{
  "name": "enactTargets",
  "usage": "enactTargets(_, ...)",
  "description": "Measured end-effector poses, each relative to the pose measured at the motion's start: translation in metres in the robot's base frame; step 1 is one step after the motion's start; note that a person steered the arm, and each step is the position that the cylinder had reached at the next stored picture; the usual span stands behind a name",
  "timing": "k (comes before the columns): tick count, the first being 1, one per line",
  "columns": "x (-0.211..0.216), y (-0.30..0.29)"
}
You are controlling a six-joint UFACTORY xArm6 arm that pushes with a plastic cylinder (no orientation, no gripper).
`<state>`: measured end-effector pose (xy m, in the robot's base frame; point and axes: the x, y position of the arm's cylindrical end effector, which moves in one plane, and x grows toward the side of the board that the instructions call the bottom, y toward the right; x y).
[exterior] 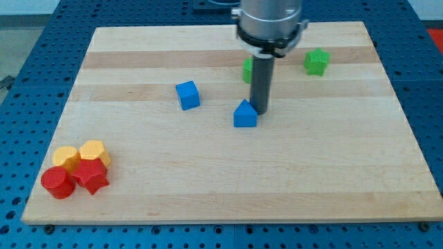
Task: Move the blue triangle to the center
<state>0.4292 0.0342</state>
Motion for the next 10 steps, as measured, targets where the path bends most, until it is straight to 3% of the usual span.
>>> enactTargets(1,-0.001,0.012)
enactTargets(2,0.008,0.075)
enactTargets(3,0.041,0.065)
enactTargets(4,0.061,0.008)
enactTargets(5,0.043,-0.037)
enactTargets(6,-0.001,-0.049)
enactTargets(7,-0.013,-0.050)
enactTargets(9,0.035,-0.010)
enactTargets(10,0.025,0.029)
